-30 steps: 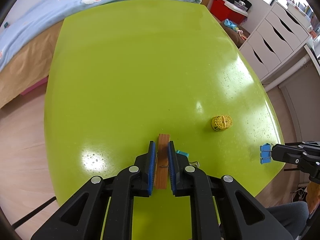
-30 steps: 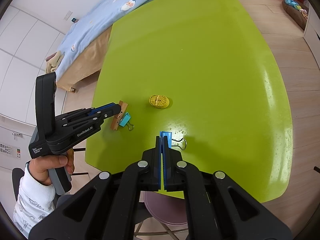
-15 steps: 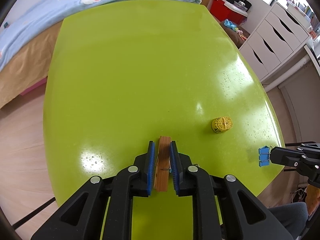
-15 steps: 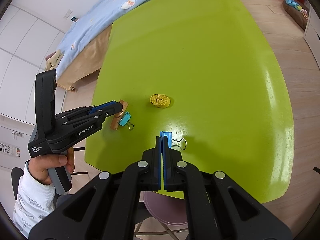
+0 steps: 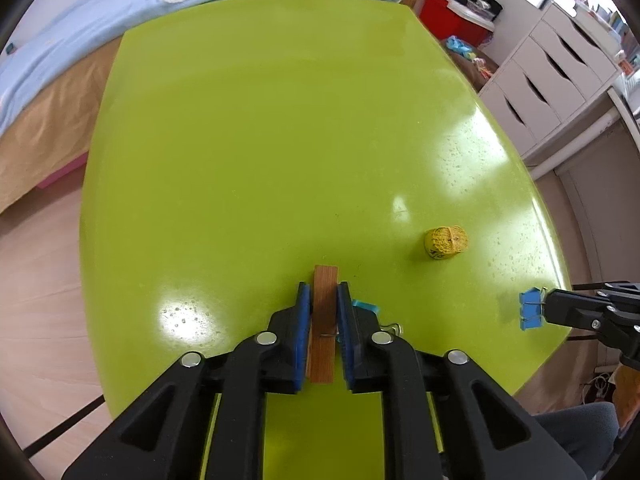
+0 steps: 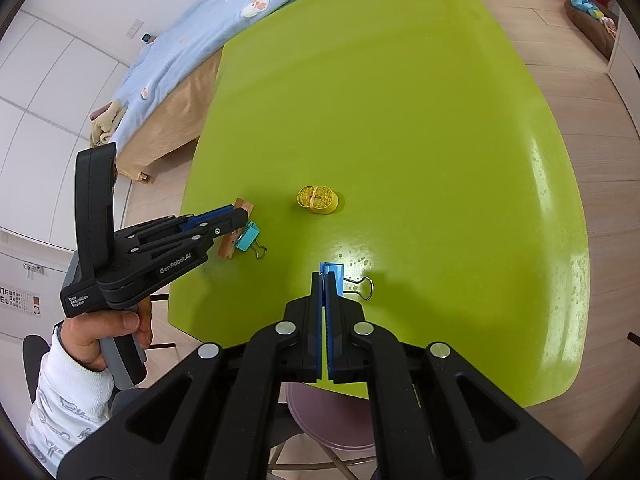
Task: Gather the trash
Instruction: 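Grasp the wooden clothespin with the left gripper while the right holds the blue clip, then drop the clothespin and blue clip into the pink wastebasket, opening both grippers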
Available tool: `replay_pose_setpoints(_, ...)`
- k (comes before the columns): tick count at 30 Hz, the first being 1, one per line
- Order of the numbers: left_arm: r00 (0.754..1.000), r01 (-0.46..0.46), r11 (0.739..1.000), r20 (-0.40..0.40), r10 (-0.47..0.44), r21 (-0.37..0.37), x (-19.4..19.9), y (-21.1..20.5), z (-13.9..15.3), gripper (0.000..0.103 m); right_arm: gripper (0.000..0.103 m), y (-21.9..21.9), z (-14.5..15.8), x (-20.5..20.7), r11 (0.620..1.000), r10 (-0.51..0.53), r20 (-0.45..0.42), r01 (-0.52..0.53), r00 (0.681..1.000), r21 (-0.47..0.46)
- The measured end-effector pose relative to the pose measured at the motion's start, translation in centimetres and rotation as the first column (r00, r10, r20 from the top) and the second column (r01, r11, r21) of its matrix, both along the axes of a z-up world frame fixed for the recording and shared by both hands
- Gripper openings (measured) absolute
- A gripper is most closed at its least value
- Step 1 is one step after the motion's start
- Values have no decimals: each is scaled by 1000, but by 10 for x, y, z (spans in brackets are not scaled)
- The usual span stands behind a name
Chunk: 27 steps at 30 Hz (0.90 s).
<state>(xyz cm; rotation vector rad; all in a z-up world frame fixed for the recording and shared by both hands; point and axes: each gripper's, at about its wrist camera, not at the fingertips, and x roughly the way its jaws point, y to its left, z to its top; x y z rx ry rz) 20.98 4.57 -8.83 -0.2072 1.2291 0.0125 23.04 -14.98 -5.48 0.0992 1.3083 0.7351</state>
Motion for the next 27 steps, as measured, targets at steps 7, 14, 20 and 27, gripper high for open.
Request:
replay_pose_setpoints(7, 999, -14, 1000, 46, 13, 6, -15, 6, 14, 13, 1, 2, 1, -4, 1000, 5, 11, -5, 1000, 9)
replay_pose_setpoints(14, 993, -4, 1000, 117, 1, 30, -47, 1, 41, 13, 1, 4, 16, -15, 999, 30, 55, -31, 998, 10)
replay_pose_setpoints(20, 981, 23, 998, 190, -33, 54, -81, -11, 66, 13, 1, 0, 40, -36, 997, 70, 125, -72, 990, 17)
replay_pose_setpoints(27, 960, 56, 995, 268, -77, 83, -125, -32, 85, 13, 1, -10, 60, -73, 992, 118, 206, -124, 971, 15)
